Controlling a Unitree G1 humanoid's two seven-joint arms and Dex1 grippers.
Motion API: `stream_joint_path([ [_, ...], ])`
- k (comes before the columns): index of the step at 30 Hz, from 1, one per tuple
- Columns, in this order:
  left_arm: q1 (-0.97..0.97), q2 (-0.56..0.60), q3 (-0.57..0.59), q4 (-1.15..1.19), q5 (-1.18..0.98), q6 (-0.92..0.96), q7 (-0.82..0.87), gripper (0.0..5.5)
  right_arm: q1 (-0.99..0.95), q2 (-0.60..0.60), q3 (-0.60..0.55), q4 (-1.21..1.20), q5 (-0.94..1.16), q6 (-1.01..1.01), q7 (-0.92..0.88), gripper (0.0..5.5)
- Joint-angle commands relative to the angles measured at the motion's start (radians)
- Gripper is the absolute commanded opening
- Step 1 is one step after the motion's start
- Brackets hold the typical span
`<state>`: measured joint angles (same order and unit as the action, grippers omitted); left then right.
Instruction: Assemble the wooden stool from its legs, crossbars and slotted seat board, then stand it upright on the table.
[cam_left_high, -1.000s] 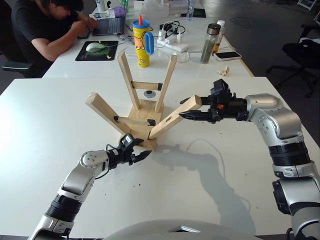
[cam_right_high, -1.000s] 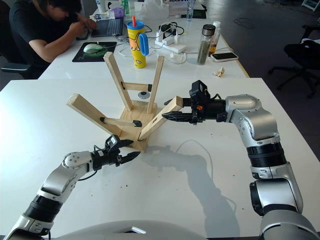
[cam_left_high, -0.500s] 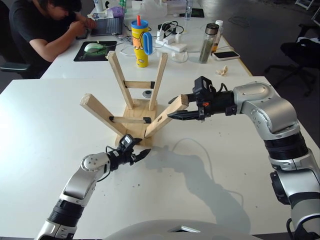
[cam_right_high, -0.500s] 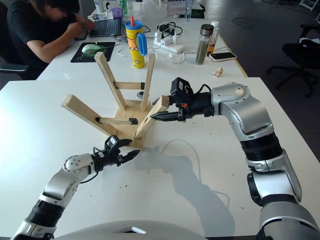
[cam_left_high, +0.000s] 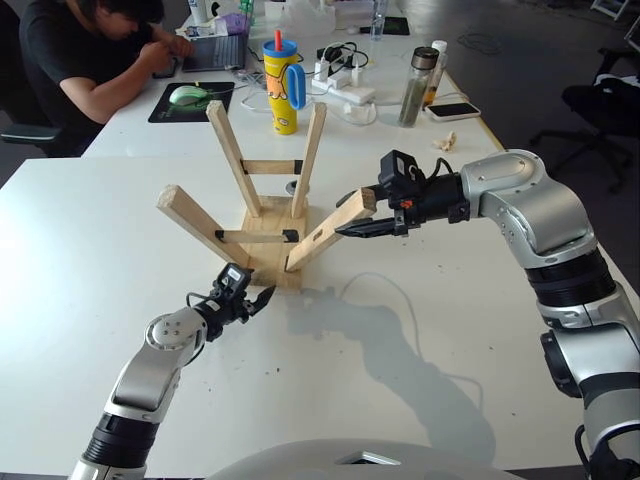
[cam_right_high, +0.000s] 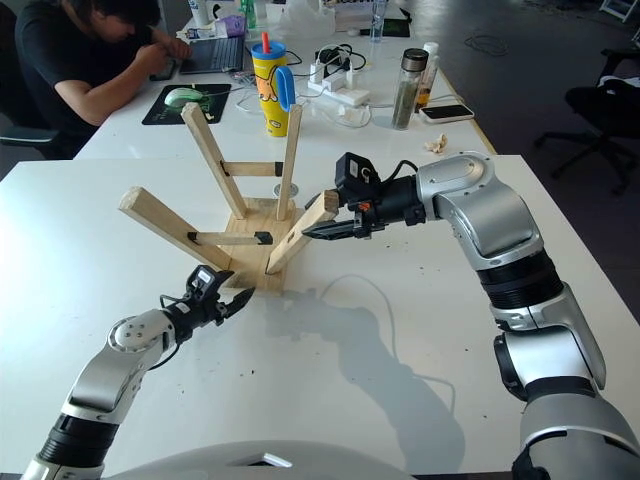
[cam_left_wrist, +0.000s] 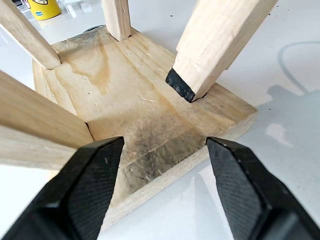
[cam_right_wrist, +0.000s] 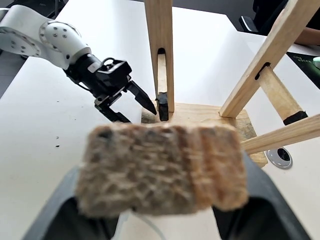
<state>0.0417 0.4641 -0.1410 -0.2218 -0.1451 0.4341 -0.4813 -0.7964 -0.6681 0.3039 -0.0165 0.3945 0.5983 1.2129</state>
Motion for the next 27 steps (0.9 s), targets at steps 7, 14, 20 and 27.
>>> stream_joint_path([
  [7,0.024,-0.017,-0.065,0.125,0.031,0.127,-0.002,3.06,-0.036,0.147,-0.030,-0.003,0.030,0.054,-0.057,2.05],
  [14,0.024,-0.036,-0.066,0.153,0.028,0.129,0.003,3.06,-0.055,0.227,-0.006,0.031,0.002,0.036,-0.070,2.05],
  [20,0.025,-0.057,-0.069,0.170,0.025,0.125,0.006,3.06,0.000,0.246,0.046,0.011,-0.018,0.046,-0.054,2.05],
  [27,0.035,-0.073,-0.081,0.198,0.031,0.112,0.007,3.06,-0.037,0.316,0.080,0.153,-0.054,0.039,-0.058,2.05],
])
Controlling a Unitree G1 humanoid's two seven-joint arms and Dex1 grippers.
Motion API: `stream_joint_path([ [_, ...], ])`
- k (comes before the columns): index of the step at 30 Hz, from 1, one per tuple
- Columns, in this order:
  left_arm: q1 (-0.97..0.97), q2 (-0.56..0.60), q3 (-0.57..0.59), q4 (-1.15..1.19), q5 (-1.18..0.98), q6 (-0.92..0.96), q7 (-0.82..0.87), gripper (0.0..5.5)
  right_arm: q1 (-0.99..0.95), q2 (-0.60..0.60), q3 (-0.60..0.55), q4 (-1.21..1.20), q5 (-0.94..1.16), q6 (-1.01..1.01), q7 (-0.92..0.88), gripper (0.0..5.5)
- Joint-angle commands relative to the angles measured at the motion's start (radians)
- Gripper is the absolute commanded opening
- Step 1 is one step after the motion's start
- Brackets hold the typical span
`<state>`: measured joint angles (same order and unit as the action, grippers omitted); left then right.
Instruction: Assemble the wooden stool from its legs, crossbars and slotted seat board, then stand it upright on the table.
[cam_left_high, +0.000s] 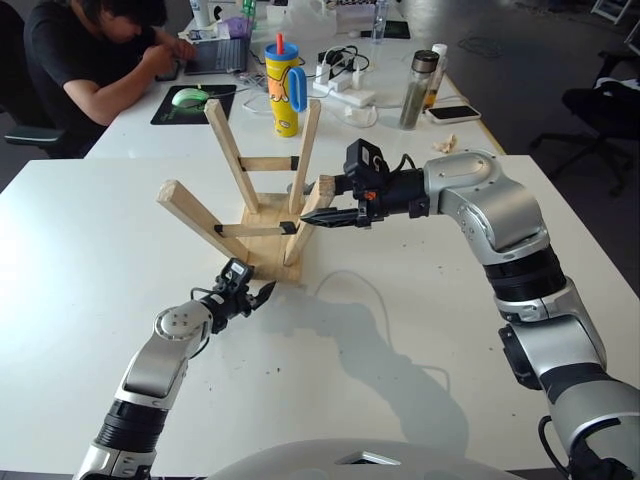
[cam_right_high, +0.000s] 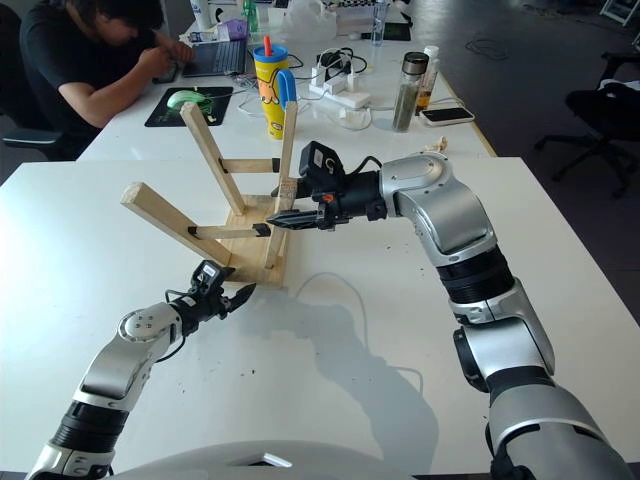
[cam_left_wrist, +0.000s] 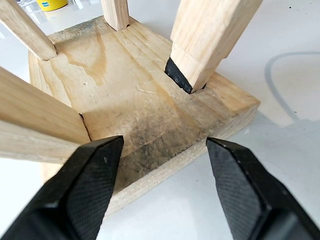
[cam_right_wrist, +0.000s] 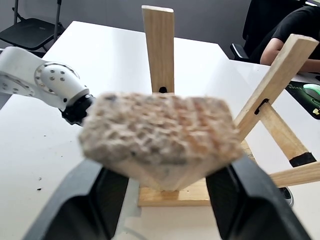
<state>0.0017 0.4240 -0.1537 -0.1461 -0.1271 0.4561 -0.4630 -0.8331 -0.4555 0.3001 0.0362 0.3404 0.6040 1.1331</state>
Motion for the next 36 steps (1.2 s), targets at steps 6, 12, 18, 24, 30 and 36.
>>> stream_joint_path([
  [6,0.071,-0.032,-0.083,0.150,0.025,0.077,-0.021,3.06,-0.047,0.115,0.092,0.263,-0.060,0.008,0.037,2.05],
  [12,0.074,-0.027,-0.080,0.178,0.027,0.066,-0.023,3.06,-0.051,0.124,0.143,0.293,-0.107,-0.057,0.086,2.05],
  [18,0.055,-0.031,-0.089,0.214,0.032,0.052,-0.032,3.06,-0.050,0.185,0.201,0.331,-0.150,-0.113,0.087,2.05],
  [24,0.032,-0.026,-0.102,0.230,0.039,0.047,-0.048,3.06,-0.083,0.234,0.160,0.417,-0.163,-0.150,0.032,2.05],
  [30,0.008,-0.031,-0.104,0.258,0.041,0.034,-0.058,3.06,-0.088,0.274,0.102,0.545,-0.155,-0.142,-0.018,2.05],
  [36,0.002,-0.066,-0.034,0.205,0.029,-0.133,0.000,3.06,-0.089,0.261,0.122,0.509,-0.175,-0.149,-0.013,2.05],
])
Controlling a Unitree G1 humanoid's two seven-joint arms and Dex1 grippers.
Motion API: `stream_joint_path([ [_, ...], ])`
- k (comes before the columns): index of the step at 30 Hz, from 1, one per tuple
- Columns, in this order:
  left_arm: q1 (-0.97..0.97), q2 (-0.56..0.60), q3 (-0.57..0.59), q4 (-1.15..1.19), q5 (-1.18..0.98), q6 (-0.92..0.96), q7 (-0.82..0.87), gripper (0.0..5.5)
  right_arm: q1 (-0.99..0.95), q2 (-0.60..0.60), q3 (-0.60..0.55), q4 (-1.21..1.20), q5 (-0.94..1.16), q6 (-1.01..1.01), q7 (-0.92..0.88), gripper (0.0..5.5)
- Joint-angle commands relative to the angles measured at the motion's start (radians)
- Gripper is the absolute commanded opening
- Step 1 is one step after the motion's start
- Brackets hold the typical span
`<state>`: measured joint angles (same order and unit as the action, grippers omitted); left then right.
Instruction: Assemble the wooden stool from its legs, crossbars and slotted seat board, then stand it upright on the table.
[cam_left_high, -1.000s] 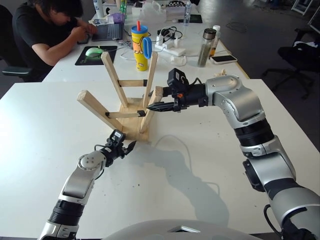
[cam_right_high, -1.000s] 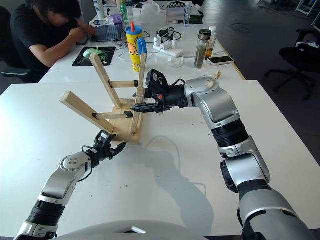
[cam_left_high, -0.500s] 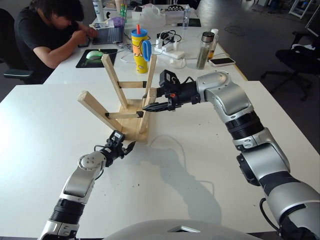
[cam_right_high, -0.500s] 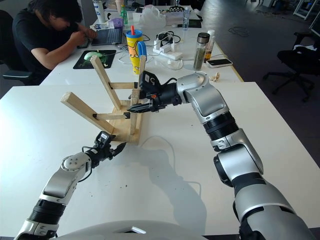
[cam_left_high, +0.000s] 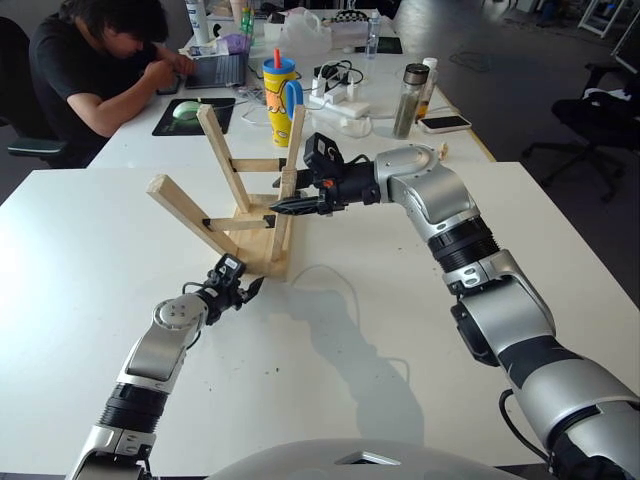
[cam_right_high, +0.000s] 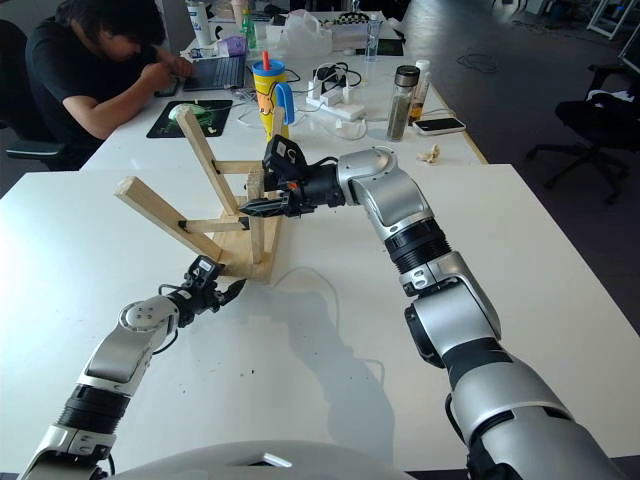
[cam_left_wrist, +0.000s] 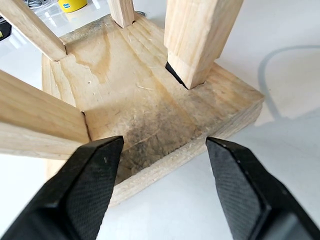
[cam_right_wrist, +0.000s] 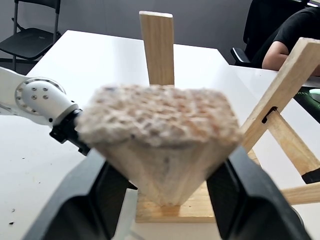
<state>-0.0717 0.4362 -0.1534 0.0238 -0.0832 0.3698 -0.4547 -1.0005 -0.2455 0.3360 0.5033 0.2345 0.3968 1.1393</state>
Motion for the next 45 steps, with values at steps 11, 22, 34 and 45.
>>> stream_joint_path([
  [11,0.242,-0.004,0.092,-0.390,0.482,-0.629,0.371,1.78,0.041,0.052,0.066,0.058,-0.089,0.120,-0.062,2.05],
  [22,-0.165,0.068,0.095,-0.263,0.719,-0.414,0.287,0.01,0.036,0.065,0.071,0.078,-0.094,0.119,-0.070,2.05],
  [34,-0.156,0.013,-0.018,-0.133,0.722,-0.301,0.205,0.00,0.017,0.086,0.079,0.120,-0.113,0.095,-0.062,2.05],
  [45,-0.299,0.020,0.186,-0.349,0.649,-0.278,0.311,0.00,0.027,0.087,0.080,0.111,-0.111,0.089,-0.062,2.05],
])
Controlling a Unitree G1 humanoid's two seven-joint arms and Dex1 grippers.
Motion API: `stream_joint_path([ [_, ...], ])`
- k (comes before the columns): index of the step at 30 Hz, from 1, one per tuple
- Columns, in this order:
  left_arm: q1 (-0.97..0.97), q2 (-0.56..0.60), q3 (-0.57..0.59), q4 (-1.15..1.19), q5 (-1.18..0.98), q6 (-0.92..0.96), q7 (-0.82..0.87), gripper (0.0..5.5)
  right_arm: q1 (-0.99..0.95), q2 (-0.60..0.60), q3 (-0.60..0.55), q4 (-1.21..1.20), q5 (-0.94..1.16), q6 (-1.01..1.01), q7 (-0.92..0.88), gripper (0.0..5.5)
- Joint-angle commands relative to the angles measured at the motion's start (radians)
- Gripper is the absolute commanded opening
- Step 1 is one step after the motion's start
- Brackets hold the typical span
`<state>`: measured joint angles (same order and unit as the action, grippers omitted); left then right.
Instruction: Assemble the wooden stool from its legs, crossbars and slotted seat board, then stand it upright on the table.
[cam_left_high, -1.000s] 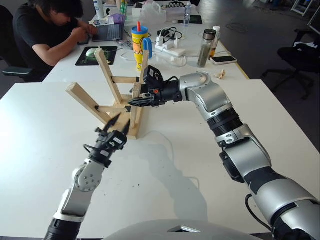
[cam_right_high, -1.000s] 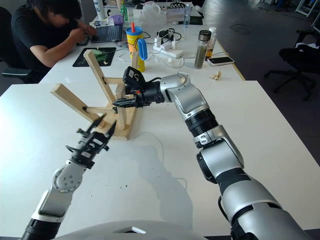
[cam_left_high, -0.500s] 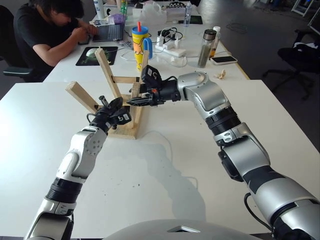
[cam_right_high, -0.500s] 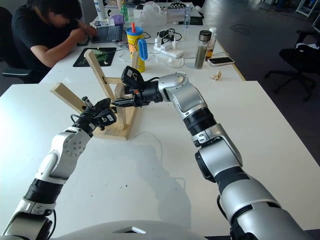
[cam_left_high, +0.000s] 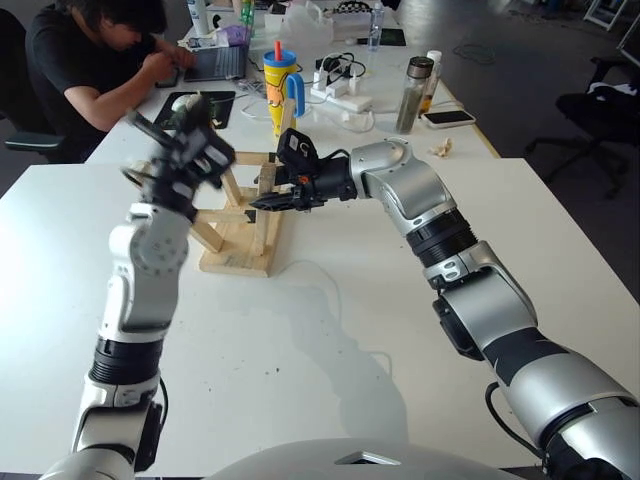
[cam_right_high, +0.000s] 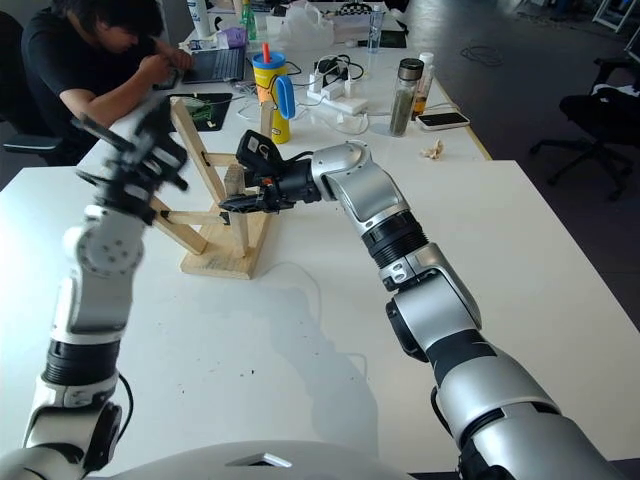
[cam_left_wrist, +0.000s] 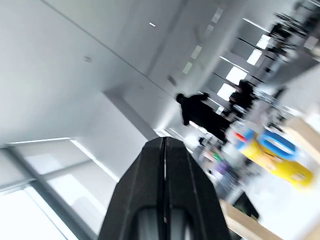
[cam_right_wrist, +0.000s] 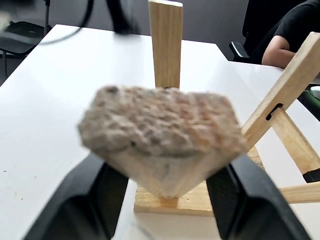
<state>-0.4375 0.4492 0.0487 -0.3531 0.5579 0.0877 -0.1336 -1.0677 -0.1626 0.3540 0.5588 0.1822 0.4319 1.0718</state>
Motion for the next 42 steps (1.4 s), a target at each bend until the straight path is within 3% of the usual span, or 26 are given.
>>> stream_joint_path([
  [1,0.161,0.026,-0.132,0.110,0.033,0.028,-0.116,0.00,0.098,0.005,0.062,0.052,-0.059,0.055,0.003,2.05],
  [3,0.342,0.068,-0.334,0.241,0.083,0.099,-0.328,0.00,0.101,0.007,0.062,0.049,-0.059,0.056,0.001,2.05],
  [4,0.403,0.073,-0.378,0.265,0.077,0.116,-0.370,0.00,0.102,0.007,0.063,0.047,-0.059,0.055,-0.001,2.05],
  [8,0.422,0.055,-0.378,0.252,0.032,0.147,-0.383,0.00,0.106,0.003,0.057,0.040,-0.057,0.054,-0.003,2.05],
  [12,0.206,-0.064,-0.097,0.085,-0.138,0.047,-0.093,0.00,0.114,-0.007,0.039,0.031,-0.060,0.002,-0.021,2.05],
  [17,0.190,-0.077,-0.007,0.002,-0.185,-0.012,-0.015,0.00,0.118,-0.006,0.024,0.022,-0.053,-0.038,-0.021,2.05],
  [23,0.076,-0.059,0.254,-0.027,-0.351,0.081,0.051,0.00,0.127,0.003,-0.041,-0.030,-0.023,-0.108,-0.058,2.05],
  [26,0.065,-0.029,0.303,0.021,-0.389,0.093,0.046,0.00,0.143,0.015,-0.095,-0.069,0.007,-0.164,-0.090,2.05],
  [29,0.074,0.002,0.351,0.102,-0.427,0.091,0.041,0.00,0.180,0.023,-0.172,-0.145,0.054,-0.203,-0.138,2.71],
  [33,0.097,0.024,0.367,0.158,-0.459,0.090,0.030,0.00,0.217,0.016,-0.178,-0.201,0.041,-0.209,-0.146,3.38],
  [37,0.170,0.027,0.325,0.278,-0.496,0.163,-0.050,0.00,0.289,-0.031,-0.205,-0.339,0.074,-0.164,-0.136,3.38],
  [42,0.252,-0.012,0.286,0.454,-0.554,0.271,-0.106,0.00,0.376,-0.059,-0.324,-0.453,0.206,-0.015,-0.189,3.38],
])
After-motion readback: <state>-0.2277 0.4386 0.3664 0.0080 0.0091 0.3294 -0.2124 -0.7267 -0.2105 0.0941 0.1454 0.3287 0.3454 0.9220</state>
